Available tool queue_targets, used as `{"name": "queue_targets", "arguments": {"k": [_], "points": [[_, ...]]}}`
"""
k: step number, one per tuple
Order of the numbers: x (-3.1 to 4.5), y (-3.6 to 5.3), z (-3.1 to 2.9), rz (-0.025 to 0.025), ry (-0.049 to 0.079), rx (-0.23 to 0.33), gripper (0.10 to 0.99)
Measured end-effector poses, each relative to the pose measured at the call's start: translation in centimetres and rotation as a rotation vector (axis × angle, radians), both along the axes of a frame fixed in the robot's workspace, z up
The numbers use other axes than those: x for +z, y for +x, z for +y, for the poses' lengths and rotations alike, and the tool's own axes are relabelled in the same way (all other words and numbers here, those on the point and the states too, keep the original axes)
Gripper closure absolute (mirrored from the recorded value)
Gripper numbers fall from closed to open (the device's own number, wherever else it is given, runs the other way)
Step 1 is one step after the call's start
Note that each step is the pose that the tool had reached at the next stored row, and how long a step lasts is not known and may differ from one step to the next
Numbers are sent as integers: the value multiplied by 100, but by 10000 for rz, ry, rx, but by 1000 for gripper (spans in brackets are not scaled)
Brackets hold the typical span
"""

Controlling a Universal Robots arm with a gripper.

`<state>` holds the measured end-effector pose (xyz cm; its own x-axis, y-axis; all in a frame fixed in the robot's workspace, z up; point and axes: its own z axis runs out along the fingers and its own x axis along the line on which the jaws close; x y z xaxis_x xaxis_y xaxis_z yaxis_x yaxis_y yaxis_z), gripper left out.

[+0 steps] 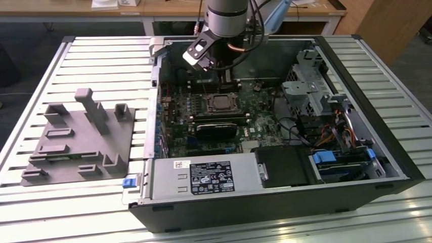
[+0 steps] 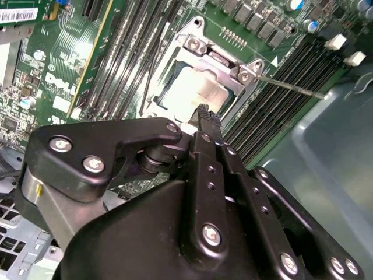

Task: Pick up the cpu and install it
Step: 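Close the cpu cover, then install the first cpu locking lever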

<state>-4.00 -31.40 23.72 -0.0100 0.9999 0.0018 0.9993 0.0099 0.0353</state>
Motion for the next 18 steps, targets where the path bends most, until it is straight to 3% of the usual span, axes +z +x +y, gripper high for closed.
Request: {"name": "queue_targets", "arguments": {"k": [11,18], "points": [[9,-27,-1,2,-2,0,980],[69,-26,0,0,-1,-1,980]]}}
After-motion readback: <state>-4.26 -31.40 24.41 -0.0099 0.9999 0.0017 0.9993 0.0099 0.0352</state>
